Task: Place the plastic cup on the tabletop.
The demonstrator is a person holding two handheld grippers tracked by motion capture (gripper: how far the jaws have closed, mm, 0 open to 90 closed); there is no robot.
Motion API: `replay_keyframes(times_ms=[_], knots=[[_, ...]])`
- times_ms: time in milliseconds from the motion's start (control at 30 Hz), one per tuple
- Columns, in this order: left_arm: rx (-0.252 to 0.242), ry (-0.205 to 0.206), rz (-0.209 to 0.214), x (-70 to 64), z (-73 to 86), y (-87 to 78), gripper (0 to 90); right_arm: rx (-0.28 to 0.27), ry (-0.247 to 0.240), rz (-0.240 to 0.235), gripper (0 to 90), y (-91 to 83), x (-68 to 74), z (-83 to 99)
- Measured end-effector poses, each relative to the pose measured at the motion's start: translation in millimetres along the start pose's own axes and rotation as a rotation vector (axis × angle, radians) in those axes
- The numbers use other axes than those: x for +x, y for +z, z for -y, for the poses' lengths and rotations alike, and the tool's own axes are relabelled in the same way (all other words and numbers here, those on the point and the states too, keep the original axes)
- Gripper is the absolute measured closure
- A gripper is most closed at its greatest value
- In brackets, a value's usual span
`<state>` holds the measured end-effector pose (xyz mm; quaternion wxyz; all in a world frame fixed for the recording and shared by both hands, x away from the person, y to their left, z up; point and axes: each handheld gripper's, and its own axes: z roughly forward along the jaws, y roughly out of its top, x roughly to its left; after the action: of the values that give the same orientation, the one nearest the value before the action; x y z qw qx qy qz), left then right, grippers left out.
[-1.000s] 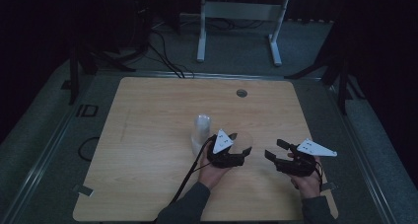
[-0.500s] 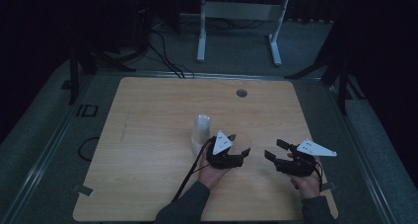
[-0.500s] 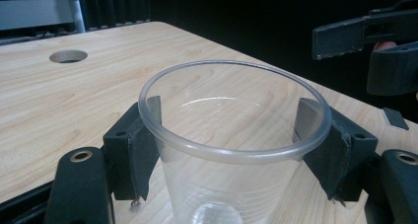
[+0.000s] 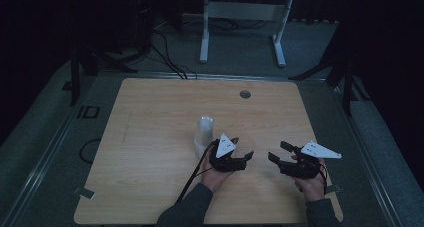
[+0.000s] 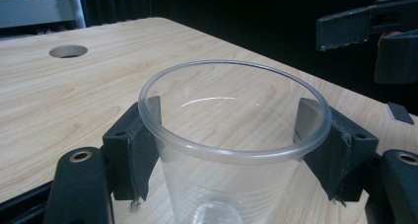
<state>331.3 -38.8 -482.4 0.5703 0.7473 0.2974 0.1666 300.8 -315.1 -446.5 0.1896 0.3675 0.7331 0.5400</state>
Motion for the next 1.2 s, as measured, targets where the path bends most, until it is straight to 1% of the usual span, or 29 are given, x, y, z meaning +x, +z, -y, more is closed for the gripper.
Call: replay_keyframes(times_ms=[333, 567, 633, 733, 833, 967, 1033, 1200], knots=[[0.003, 0.003, -0.005, -0.5, 3.1, 0.8, 26.5, 0.001, 0.001, 0.001, 27.5, -0.2, -0.4, 0.3], [0.009, 0.006, -0.001, -1.7, 6.3, 0.7, 26.0, 0.0, 0.001, 0.001, 27.5, -0.3, -0.3, 0.2], [0.022, 0.007, 0.002, -2.1, 7.3, 0.7, 25.0, 0.001, 0.001, 0.001, 27.5, -0.3, -0.3, 0.3], [0.04, -0.006, 0.017, -3.2, 8.5, 0.7, 24.3, 0.0, 0.001, 0.001, 27.5, -0.4, -0.4, 0.3], [0.047, -0.009, 0.017, -3.9, 8.9, 0.3, 21.4, -0.001, 0.0, 0.003, 27.5, -0.5, -0.4, 0.3], [0.065, 0.0, 0.01, -6.1, 9.5, 0.1, 18.4, -0.001, -0.001, 0.002, 27.5, -0.6, -0.4, 0.2], [0.084, 0.01, 0.006, -7.1, 9.9, 0.0, 16.6, -0.001, -0.002, 0.003, 27.5, -0.6, -0.4, 0.3], [0.102, 0.006, 0.009, -7.8, 12.7, -1.1, 15.0, -0.003, -0.002, 0.004, 27.5, -0.9, -0.6, 0.2]])
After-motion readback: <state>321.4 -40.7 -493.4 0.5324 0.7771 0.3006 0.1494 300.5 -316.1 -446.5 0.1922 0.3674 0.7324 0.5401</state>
